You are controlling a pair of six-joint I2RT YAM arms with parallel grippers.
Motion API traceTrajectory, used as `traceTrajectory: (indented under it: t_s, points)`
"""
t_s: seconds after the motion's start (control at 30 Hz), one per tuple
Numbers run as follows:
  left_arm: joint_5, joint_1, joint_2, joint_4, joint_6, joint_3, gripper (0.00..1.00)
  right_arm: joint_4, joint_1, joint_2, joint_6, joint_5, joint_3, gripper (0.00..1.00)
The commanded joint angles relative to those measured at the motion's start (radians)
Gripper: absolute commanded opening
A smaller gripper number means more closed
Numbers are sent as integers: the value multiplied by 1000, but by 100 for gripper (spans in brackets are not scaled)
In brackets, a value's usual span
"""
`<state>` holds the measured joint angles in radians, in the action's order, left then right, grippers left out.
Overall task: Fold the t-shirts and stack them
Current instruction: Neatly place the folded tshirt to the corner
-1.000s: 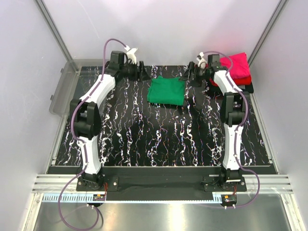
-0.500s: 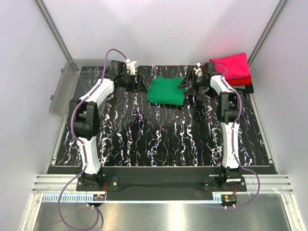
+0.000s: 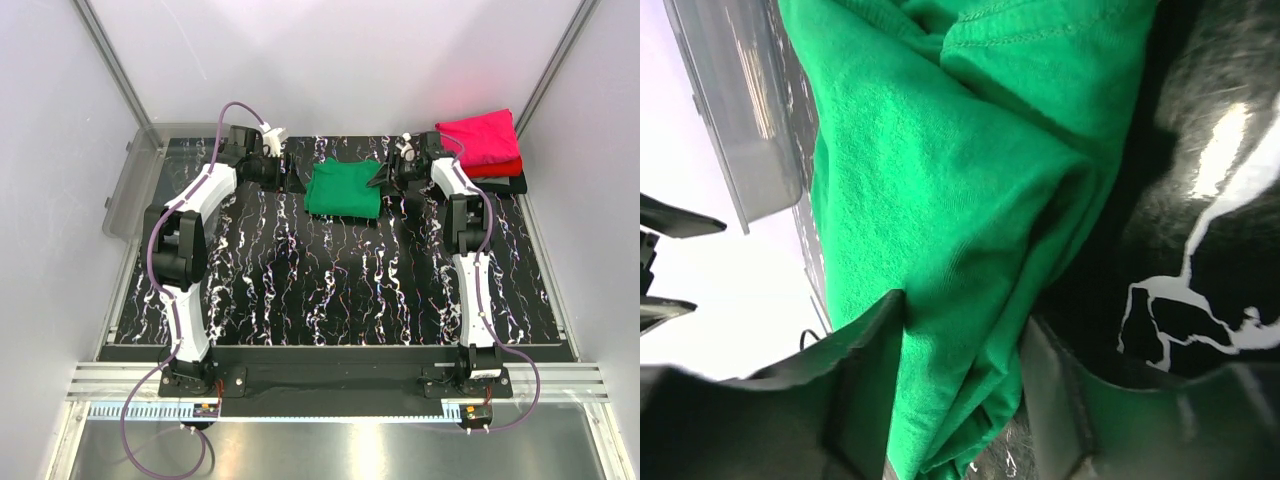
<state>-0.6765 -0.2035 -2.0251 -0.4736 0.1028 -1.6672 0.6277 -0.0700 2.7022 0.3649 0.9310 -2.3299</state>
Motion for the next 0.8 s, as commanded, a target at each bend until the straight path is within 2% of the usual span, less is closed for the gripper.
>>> traceTrajectory:
  t_s: [0.0,0.1,0.23,0.27,0.37,0.47,0.5,0.63,0.77]
  points:
    - [14,0,14,24,-23,-39,68,53,-28,51,-37,-2,-22,54]
    - [26,-7,20,20,-40,-39,69,50,-33,64,-44,41,-37,35]
    - [63,-20,32,9,-72,-29,69,40,-36,61,-53,75,-40,17]
    - [69,-22,35,3,-80,-28,69,41,-34,57,-58,78,-45,0]
    - [91,-31,43,-3,-92,-25,69,67,-30,33,-86,75,-86,0]
    - [100,-31,49,-13,-97,-28,69,191,-28,-14,-285,-41,-203,0]
    - [103,-31,49,-14,-97,-29,69,228,-25,-39,-399,-66,-263,0]
    - [107,-31,43,-16,-117,-39,69,443,-11,-65,-638,-162,-408,0]
    - [101,-31,29,-14,-112,-60,69,501,2,-162,-782,-305,-347,0]
